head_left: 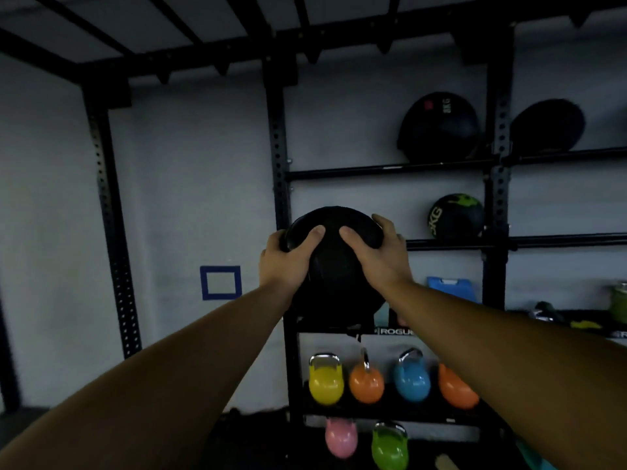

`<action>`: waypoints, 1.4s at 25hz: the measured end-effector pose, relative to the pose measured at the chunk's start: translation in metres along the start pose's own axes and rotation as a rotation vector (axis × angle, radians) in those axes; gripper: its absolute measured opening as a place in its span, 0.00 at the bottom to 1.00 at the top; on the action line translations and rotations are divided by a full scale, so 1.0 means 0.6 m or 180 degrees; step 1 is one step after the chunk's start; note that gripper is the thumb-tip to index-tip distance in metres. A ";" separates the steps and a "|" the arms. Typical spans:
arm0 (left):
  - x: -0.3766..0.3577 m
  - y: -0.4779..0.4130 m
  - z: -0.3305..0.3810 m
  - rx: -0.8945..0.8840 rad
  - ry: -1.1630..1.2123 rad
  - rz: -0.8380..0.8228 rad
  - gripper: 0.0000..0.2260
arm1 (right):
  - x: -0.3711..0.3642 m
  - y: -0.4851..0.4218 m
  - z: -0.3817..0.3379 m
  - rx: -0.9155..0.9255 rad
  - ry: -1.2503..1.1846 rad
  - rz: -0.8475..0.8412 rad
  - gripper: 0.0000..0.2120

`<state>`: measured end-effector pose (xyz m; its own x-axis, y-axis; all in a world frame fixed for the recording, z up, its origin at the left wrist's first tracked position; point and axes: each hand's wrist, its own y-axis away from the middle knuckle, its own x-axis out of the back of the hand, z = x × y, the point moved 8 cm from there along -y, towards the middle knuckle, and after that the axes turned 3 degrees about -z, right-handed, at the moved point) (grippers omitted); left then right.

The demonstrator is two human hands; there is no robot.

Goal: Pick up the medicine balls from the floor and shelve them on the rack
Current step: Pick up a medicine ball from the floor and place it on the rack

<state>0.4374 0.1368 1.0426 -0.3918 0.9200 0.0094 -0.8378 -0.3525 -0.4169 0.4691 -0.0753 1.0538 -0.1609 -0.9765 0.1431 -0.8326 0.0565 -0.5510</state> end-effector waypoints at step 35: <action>-0.320 -1.347 -0.645 -0.1529 -0.2476 -0.1589 0.56 | -0.586 -1.172 0.765 -0.0253 0.1671 0.0053 0.32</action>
<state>1.3368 0.3113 1.0258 -0.3221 0.5179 0.7924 -0.7992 0.2999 -0.5209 1.3542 0.1331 1.0135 -0.4011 -0.7410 0.5385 -0.8620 0.1064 -0.4957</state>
